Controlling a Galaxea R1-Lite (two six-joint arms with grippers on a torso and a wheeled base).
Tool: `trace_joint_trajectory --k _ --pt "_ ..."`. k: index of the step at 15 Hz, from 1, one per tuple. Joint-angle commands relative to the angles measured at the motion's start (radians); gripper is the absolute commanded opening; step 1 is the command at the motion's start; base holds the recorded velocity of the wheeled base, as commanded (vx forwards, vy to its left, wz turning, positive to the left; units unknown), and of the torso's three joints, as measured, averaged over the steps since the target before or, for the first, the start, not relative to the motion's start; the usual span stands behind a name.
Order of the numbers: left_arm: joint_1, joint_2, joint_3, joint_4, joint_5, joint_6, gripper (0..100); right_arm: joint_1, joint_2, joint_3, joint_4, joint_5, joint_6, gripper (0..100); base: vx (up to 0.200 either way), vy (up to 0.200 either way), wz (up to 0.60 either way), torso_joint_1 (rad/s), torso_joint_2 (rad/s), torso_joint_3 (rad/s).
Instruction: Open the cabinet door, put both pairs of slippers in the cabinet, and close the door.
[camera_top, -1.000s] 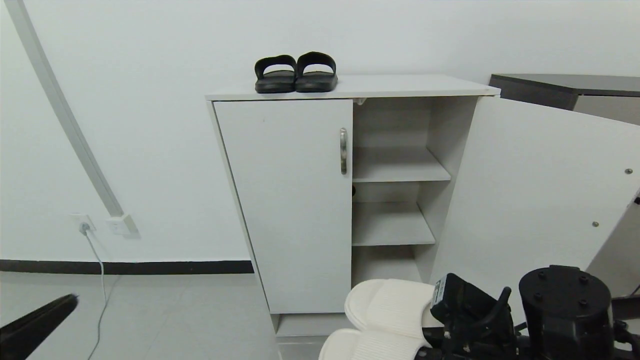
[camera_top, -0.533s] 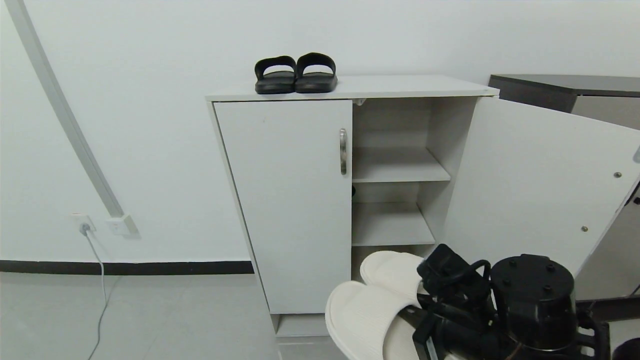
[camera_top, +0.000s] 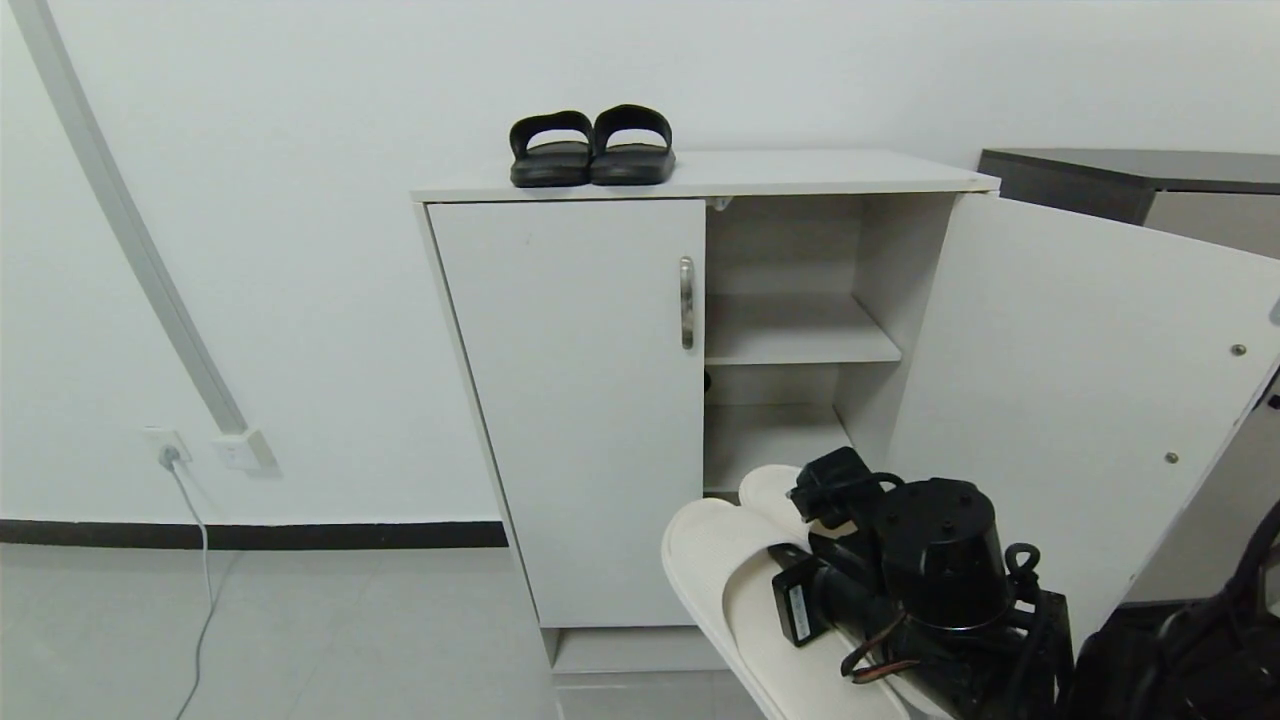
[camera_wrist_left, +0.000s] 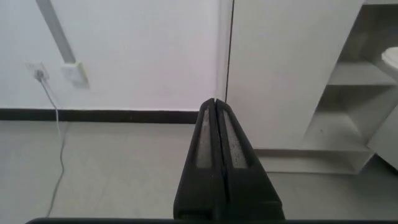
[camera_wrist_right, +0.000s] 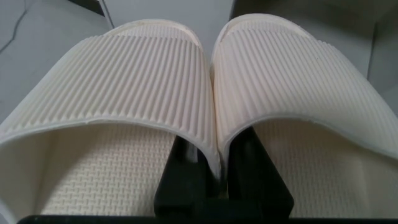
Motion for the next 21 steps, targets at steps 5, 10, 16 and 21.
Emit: trace_joint_trajectory --k 5,10,16,21 --pt "-0.108 -0.085 0.002 0.005 0.036 0.005 0 -0.003 0.076 -0.058 -0.003 -0.086 0.023 0 0.0 0.0 0.0 0.0 0.0 0.0" --pt "-0.108 -0.085 0.004 0.004 0.037 -0.015 0 0.0 0.306 -0.289 -0.029 -0.353 0.123 0 0.0 0.0 0.0 0.0 0.0 0.0" --pt "-0.108 -0.085 0.004 0.004 0.037 -0.01 0 0.003 0.375 -0.332 -0.032 -0.422 0.126 0 0.0 -0.067 0.0 0.002 0.0 0.001" --pt "-0.108 -0.085 0.004 0.004 0.037 -0.01 0 -0.001 0.383 -0.335 -0.045 -0.424 0.126 0 0.0 -0.2 0.0 0.0 0.0 0.0"
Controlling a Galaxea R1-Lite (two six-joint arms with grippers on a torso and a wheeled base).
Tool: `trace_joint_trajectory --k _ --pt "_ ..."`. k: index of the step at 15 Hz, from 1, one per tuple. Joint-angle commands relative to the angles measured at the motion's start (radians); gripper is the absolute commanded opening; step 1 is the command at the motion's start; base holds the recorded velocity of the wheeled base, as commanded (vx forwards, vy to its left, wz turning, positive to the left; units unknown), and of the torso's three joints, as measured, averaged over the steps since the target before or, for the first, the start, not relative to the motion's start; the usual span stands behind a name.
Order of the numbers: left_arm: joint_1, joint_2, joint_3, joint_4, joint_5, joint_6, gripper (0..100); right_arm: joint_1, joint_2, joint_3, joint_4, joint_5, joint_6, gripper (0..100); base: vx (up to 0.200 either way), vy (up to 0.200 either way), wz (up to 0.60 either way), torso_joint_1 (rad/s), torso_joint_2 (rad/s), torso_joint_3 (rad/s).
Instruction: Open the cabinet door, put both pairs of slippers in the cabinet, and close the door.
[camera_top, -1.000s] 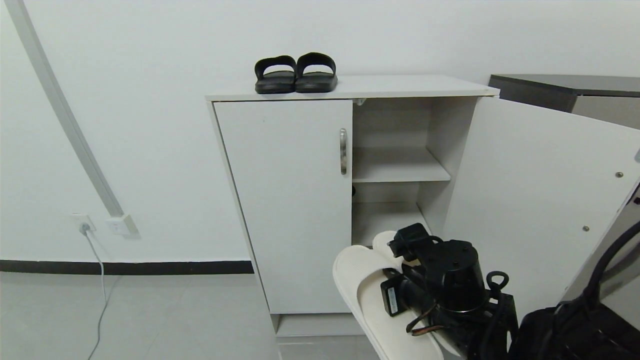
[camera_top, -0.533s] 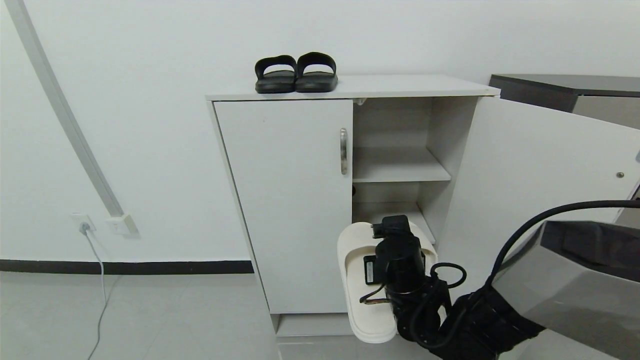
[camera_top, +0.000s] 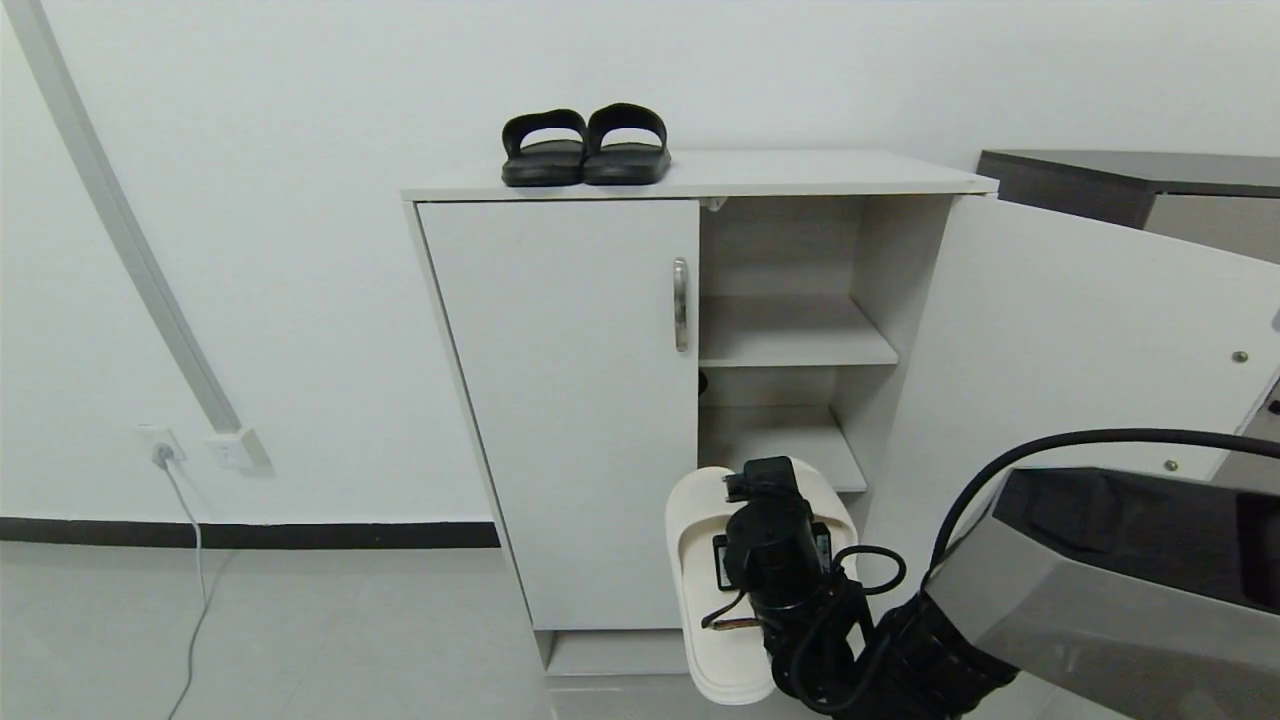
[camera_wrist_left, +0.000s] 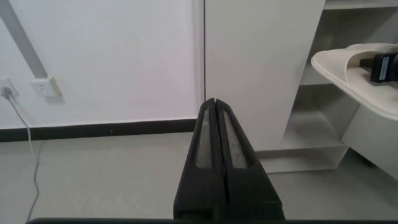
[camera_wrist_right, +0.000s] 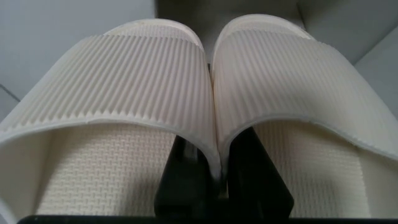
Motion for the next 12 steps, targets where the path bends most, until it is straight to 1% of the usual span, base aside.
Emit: trace_joint_trajectory --k 1,2,6,9,12 --pt "0.0 0.002 0.0 0.0 0.0 0.0 0 -0.001 0.002 0.002 0.001 -0.001 0.001 0 0.0 -0.2 0.0 0.002 0.0 0.002" --pt "0.0 0.002 0.0 0.0 0.0 0.0 0 -0.003 0.002 0.002 0.001 -0.001 0.001 0 0.0 -0.2 0.0 0.002 0.01 -0.002" --pt "0.0 0.002 0.0 0.0 0.003 -0.007 0 -0.001 0.013 0.003 -0.001 0.002 0.015 0 0.0 0.0 0.0 0.0 0.0 0.0" --pt "0.0 0.002 0.0 0.0 0.003 -0.021 0 -0.001 0.047 -0.001 -0.042 0.01 0.018 0 0.0 0.0 0.0 0.0 0.0 0.0" --pt "0.0 0.0 0.0 0.0 0.003 -0.021 0 0.004 0.07 -0.003 -0.084 0.027 0.018 0 0.0 0.0 0.0 0.0 0.0 0.0"
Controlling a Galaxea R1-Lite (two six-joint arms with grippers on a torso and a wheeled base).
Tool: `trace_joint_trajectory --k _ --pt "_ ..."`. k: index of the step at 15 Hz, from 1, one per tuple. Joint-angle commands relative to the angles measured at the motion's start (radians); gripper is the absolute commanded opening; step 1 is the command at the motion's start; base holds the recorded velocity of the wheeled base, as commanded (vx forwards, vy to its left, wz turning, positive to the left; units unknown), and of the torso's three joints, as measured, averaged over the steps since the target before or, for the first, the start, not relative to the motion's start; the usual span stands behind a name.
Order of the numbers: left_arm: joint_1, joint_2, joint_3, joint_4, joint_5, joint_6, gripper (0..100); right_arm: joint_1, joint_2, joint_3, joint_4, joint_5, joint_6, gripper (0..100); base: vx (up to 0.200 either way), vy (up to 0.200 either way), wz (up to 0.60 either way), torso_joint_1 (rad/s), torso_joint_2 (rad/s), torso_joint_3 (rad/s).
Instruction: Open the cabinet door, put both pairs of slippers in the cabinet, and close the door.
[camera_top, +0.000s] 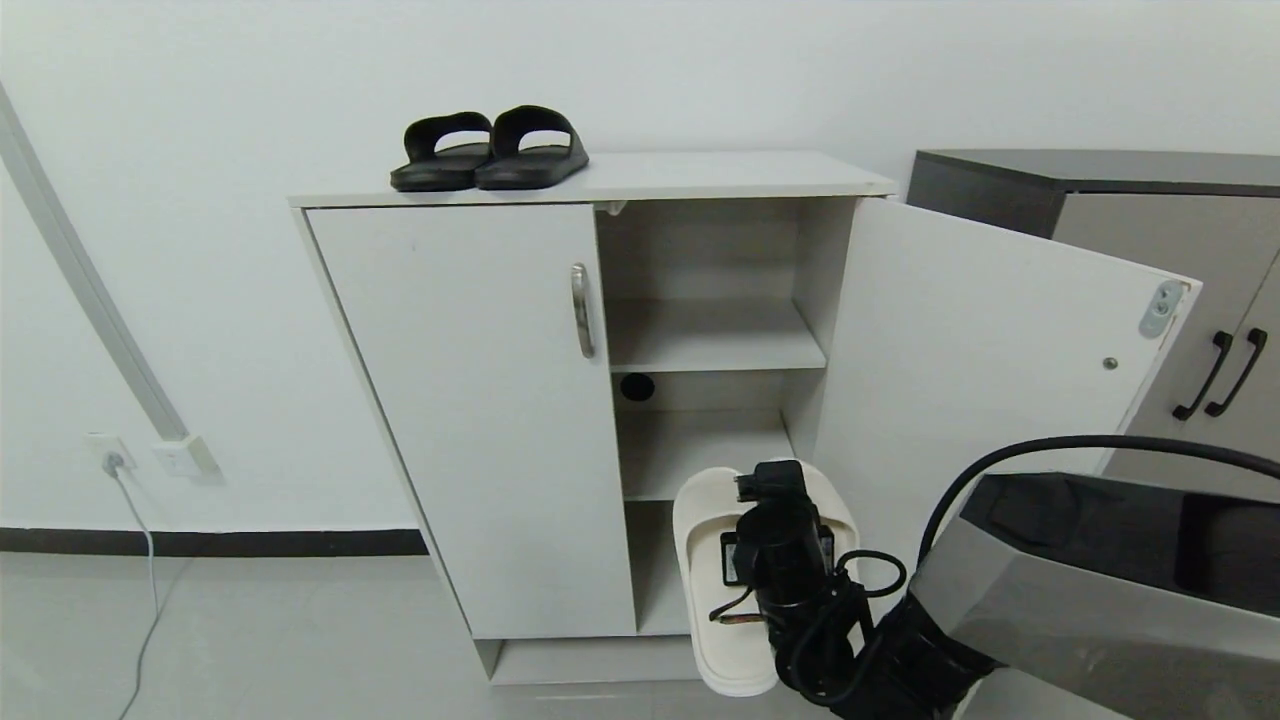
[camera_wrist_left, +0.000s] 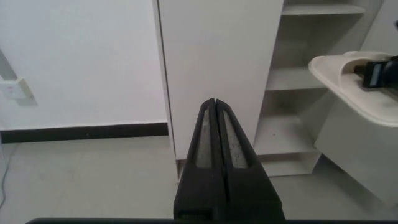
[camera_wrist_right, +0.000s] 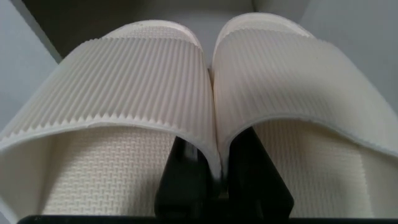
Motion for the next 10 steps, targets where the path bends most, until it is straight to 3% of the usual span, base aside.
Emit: trace_joint_trajectory --k 1,7,10 --pt "0.0 0.003 0.0 0.0 0.0 -0.001 0 0.006 0.026 -0.001 -0.007 0.004 0.0 0 0.0 0.0 0.0 0.0 0.0 0.0" --pt "0.0 0.003 -0.002 0.0 -0.004 0.002 0 0.014 0.054 -0.024 -0.032 0.004 -0.002 0 0.0 0.0 0.0 0.0 0.0 0.0" --pt "0.0 0.003 -0.002 0.002 -0.004 0.005 0 0.02 0.097 -0.097 -0.032 -0.001 -0.005 0 0.0 0.0 0.0 0.0 0.0 0.0"
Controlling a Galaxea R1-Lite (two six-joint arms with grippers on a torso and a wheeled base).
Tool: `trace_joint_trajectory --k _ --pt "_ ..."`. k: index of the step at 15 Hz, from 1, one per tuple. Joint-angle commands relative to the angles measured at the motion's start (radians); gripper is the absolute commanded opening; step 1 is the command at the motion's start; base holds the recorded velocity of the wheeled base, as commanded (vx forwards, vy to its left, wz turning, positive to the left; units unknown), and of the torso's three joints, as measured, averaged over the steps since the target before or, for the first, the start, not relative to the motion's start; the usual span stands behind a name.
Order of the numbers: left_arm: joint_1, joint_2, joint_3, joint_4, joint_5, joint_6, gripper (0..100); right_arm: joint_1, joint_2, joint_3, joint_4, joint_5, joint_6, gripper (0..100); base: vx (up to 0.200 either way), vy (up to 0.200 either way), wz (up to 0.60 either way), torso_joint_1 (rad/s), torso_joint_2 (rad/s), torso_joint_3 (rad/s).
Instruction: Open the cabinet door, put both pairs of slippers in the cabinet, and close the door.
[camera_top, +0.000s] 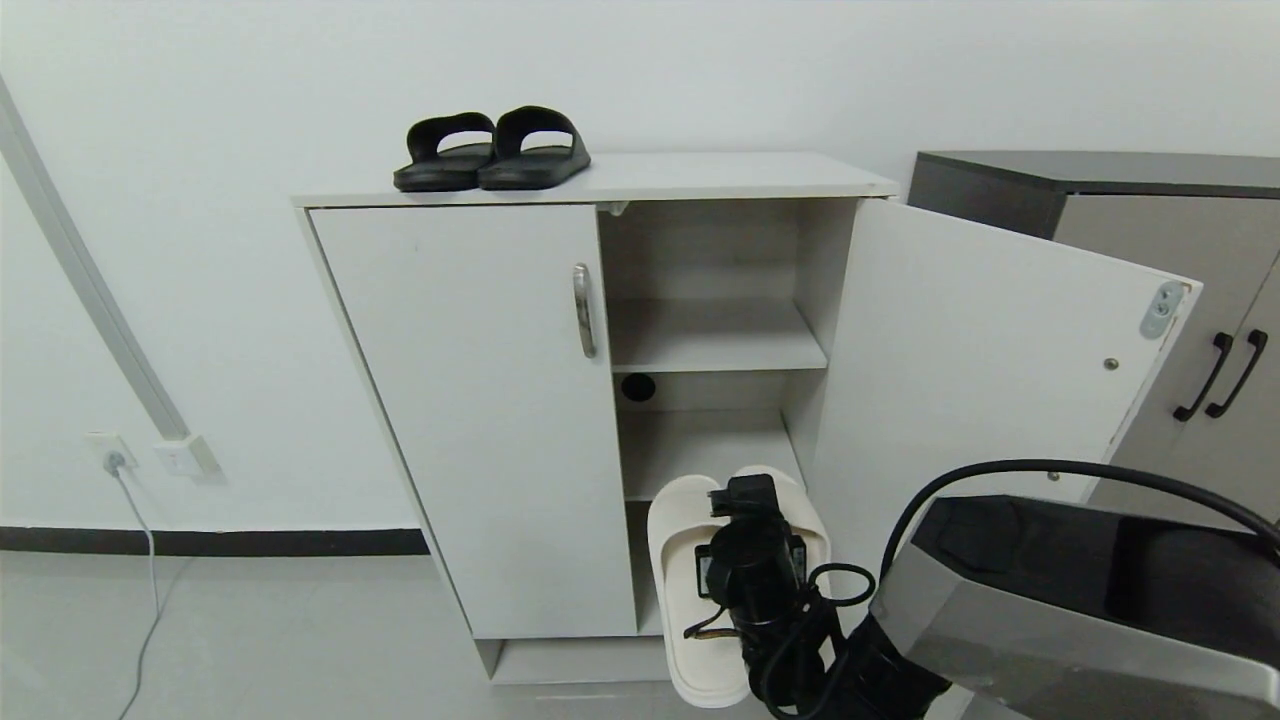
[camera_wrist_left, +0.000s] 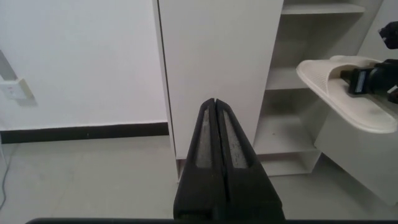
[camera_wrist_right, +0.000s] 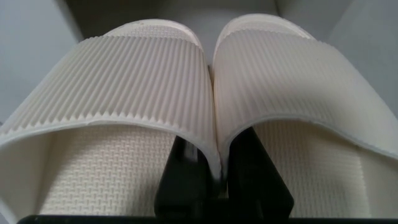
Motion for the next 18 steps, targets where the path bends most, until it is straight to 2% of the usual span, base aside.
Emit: trace_joint_trajectory --k 1,6,14,16,18 --pt "0.0 0.002 0.0 0.0 0.0 0.0 0 0.002 0.026 -0.036 0.0 0.0 -0.001 0 0.0 0.0 0.0 0.0 0.0 0.0" --pt "0.0 0.0 0.0 0.0 -0.001 0.002 0 0.001 0.093 -0.111 0.0 -0.003 -0.003 0 0.0 0.0 0.0 0.001 0.0 -0.043" --pt "0.0 0.002 0.002 -0.001 0.0 0.0 0 -0.002 0.129 -0.14 -0.002 -0.011 -0.004 0 0.0 0.0 0.0 0.0 0.0 -0.188" --pt "0.0 0.0 0.002 -0.001 0.005 -0.001 0 -0.008 0.144 -0.149 -0.065 -0.031 -0.04 0 0.0 0.0 0.0 0.005 0.0 -0.198" --pt "0.0 0.0 0.002 -0.001 0.007 -0.001 0 -0.021 0.182 -0.146 -0.261 -0.04 -0.17 0 0.0 0.0 0.0 0.005 0.0 -0.198"
